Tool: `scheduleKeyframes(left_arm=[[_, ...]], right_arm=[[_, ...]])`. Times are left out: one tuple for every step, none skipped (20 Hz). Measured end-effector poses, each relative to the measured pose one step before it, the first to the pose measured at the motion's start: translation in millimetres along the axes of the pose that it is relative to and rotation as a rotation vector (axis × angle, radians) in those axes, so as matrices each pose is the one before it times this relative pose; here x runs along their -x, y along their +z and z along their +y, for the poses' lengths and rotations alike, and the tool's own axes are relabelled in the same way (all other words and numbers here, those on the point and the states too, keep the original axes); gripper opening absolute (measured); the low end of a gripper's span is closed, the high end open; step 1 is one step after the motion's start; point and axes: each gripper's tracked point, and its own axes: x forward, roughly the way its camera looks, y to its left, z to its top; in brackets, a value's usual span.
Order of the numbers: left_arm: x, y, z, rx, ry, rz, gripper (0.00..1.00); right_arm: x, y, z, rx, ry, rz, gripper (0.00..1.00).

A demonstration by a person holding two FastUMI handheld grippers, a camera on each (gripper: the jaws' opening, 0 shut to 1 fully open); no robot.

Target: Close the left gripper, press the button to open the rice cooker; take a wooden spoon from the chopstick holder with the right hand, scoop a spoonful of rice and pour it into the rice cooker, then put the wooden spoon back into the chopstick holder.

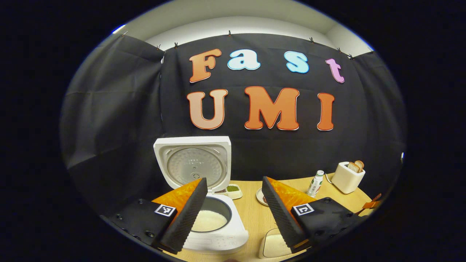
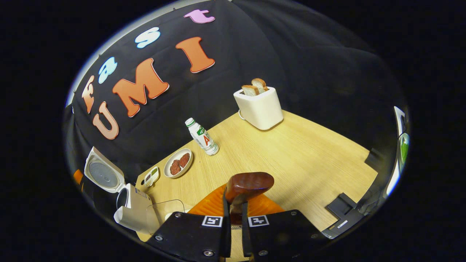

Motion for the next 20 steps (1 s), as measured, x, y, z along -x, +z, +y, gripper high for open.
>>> scheduleKeyframes(left_arm=[[0.93, -2.33, 3.83, 0.00472, 0.00206, -0.00085, 1.0], [-0.22, -0.47, 4.33, 0.012, -0.00257, -0.00218, 1.0], [0.42, -1.24, 2.73, 0.01859, -0.00706, -0.00234, 1.0], [0.28, -0.2, 1.69, 0.02077, -0.0078, -0.00215, 1.0], [0.15, -0.98, 6.14, 0.01702, -0.00114, -0.00401, 1.0], [0.21, 1.26, 5.59, 0.00968, 0.00385, -0.00232, 1.0], [1.03, -0.61, 4.71, 0.00729, 0.00517, -0.0026, 1.0], [-0.24, 0.2, 5.52, 0.00638, 0.00515, -0.00469, 1.0], [-0.38, -0.19, 4.65, 0.00567, 0.00735, -0.00422, 0.99], [-0.1, 1.23, 5.74, 0.00321, 0.00879, -0.00262, 0.99], [0.25, 0.72, 5.67, 0.00238, 0.00982, -0.00639, 0.99], [0.1, 3.31, 6.24, -0.00219, 0.01382, -0.00973, 0.99], [0.45, 1.98, 5.04, -0.00759, 0.01011, -0.00667, 0.98], [2.73, 1.68, 4.02, -0.01458, 0.0057, -0.00792, 0.98], [0.27, 4.44, 2.94, -0.01731, 0.0034, -0.01256, 0.98], [2.12, 3.84, 1.75, -0.01999, -0.00246, -0.01313, 0.99], [2.91, 1.76, 1.93, -0.02143, -0.0006, -0.00952, 0.99], [0.55, 0.1, 0.01, -0.01548, -0.01034, -0.00047, 0.99], [4.06, -3.34, -3.92, -0.01059, -0.01492, 0.00202, 0.98], [3.5, -0.03, -0.73, -0.00975, -0.00722, -0.00146, 0.99]], right_arm=[[6.81, 4.75, 4.11, 0.01228, -0.00457, -0.00825, 0.11], [4.29, 2.91, 6.48, 0.01349, 0.00004, -0.00244, 0.12], [4.9, 1.7, 7.37, 0.01796, 0.00212, 0.00067, 0.11], [3.78, 4.06, 4.28, 0.02761, -0.00771, -0.01013, 0.12], [4.37, 6.51, 5.45, 0.01778, 0.00023, -0.01413, 0.12], [5.65, 8.61, 5.85, 0.0119, 0.00453, -0.01682, 0.11], [5.69, 6.59, 7.64, 0.0093, 0.00756, -0.01157, 0.11], [3.91, 6.2, 8.7, 0.00838, 0.00959, -0.00872, 0.12], [4.42, 2.14, 11.0, 0.01546, 0.01631, -0.00521, 0.12], [2.48, 1.63, 9.45, 0.01123, 0.01301, -0.00169, 0.11], [1.86, 1.33, 11.23, 0.01084, 0.02061, 0.00034, 0.11], [0.88, -0.74, 14.78, 0.01179, 0.02223, 0.00115, 0.11], [0.28, -2.82, 11.15, 0.01588, 0.01751, 0.00329, 0.11], [-1.11, -4.22, 11.45, 0.02201, 0.01436, 0.00353, 0.11], [-0.83, -5.77, 9.98, 0.02745, 0.01437, 0.00556, 0.11], [-1.81, -4.0, 11.12, 0.03068, 0.01191, 0.00587, 0.11], [-2.49, -3.3, 8.11, 0.03153, 0.00898, 0.00785, 0.11], [-3.86, -4.56, 9.01, 0.03069, 0.00608, 0.00782, 0.11], [-3.91, -5.02, 7.91, 0.03122, 0.00325, 0.00876, 0.11], [-5.1, -5.03, 6.92, 0.03102, -0.00185, 0.01017, 0.11]])
